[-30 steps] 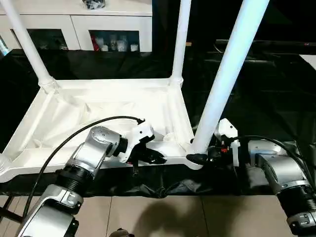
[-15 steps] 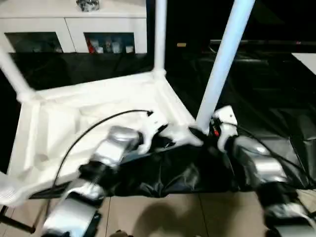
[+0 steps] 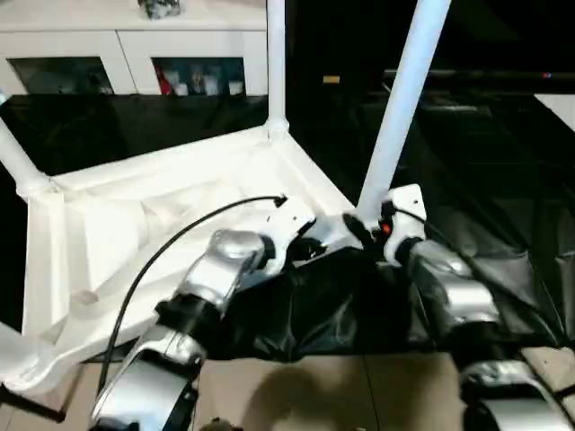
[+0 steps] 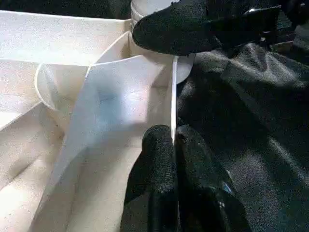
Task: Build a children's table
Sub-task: Rotate leg to tighten
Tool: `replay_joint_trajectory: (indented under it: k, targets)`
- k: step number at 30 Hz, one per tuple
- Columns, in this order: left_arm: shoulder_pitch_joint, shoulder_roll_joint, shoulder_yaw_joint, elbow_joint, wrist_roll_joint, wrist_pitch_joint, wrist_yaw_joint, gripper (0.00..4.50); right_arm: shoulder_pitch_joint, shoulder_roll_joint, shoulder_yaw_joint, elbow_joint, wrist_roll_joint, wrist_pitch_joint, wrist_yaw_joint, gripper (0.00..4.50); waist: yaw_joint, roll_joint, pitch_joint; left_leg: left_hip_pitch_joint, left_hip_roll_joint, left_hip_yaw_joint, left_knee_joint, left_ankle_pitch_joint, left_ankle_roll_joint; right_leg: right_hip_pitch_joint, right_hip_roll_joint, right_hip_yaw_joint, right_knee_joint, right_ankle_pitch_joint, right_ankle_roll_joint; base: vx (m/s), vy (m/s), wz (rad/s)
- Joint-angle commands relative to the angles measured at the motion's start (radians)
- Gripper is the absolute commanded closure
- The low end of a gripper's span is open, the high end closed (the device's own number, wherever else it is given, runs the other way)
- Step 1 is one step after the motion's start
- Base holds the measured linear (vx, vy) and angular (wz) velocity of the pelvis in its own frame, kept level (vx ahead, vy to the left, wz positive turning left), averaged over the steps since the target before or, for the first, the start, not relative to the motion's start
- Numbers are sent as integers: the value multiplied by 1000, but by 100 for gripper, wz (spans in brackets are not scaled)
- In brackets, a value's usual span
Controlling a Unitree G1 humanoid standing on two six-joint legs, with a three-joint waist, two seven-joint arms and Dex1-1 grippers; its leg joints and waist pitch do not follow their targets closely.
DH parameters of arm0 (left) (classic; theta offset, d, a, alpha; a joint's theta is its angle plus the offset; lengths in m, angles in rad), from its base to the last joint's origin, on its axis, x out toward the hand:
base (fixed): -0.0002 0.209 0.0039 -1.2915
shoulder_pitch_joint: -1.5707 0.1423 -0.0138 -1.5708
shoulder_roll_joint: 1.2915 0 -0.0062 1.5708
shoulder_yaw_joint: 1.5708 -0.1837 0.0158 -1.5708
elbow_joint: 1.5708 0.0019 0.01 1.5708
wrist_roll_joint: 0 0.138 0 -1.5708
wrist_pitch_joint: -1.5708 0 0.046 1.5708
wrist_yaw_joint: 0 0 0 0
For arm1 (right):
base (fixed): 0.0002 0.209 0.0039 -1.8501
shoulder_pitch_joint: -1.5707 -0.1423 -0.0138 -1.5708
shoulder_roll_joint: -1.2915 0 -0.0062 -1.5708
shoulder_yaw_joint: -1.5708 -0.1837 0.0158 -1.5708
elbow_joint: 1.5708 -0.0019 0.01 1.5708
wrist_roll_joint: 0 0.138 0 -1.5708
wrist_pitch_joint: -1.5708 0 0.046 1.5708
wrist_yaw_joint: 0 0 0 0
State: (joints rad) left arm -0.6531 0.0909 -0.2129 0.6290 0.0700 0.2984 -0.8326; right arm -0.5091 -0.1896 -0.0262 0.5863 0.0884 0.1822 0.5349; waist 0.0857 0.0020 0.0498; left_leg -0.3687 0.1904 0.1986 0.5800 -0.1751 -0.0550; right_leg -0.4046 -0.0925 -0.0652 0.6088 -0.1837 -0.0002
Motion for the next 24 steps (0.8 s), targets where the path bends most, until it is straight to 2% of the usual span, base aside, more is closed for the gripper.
replay_joint_trajectory:
  k: [1, 2, 3, 4, 9, 13, 17, 24]
  targets:
    - [3, -34, -16, -39, -64, -43, -33, 450, 8, 33, 111, -51, 16, -5, 124, 66, 2, -19, -64, 5, 34, -17, -59, -166, 72, 52, -56, 42, -76, -179, -212, 0, 0, 0]
    - [14, -7, -18, -56, -79, -31, -98, 450, 31, -26, 150, -84, 5, -37, 238, 66, 2, -19, -63, 4, 35, -17, -59, -166, 75, 52, -57, 42, -76, -178, -216, 0, 0, 0]
    - [17, 3, -18, -64, -86, -24, -122, 450, 40, -47, 166, -93, 0, -52, 282, 66, 6, -21, -65, 5, 36, -17, -57, -166, 80, 56, -57, 41, -76, -175, -214, 0, 0, 0]
    - [21, 16, -21, -74, -94, -18, -155, 450, 49, -69, 178, -105, 4, -56, 328, 66, 5, -21, -63, 3, 35, -16, -57, -169, 86, 53, -56, 42, -76, -176, -216, 0, 0, 0]
    - [37, 87, -48, -110, -104, -12, -300, 450, 78, -145, 204, -160, 46, -44, 513, 66, 6, -20, -58, 9, 40, -18, -62, -214, 76, 49, -57, 42, -84, -271, -206, 0, 0, 0]
    - [40, 122, -68, -118, -102, -16, -360, 450, 90, -179, 224, -190, 61, -28, 588, 66, 9, -16, -57, 13, 44, -18, -64, -233, 66, 43, -56, 43, -84, -268, -217, 0, 0, 0]
    - [45, 172, -98, -131, -89, -25, -437, 450, 103, -220, 255, -226, 69, -11, 678, 66, 12, -19, -60, 10, 45, -18, -63, -212, 67, 48, -57, 43, -74, -221, -229, 0, 0, 0]
    - [37, 207, -115, -127, -74, -32, -476, 450, 106, -245, 286, -238, 45, -7, 737, 114, 14, -21, -57, 9, 44, -18, -63, -215, 60, 47, -60, 43, -77, -257, -224, 0, 0, 0]
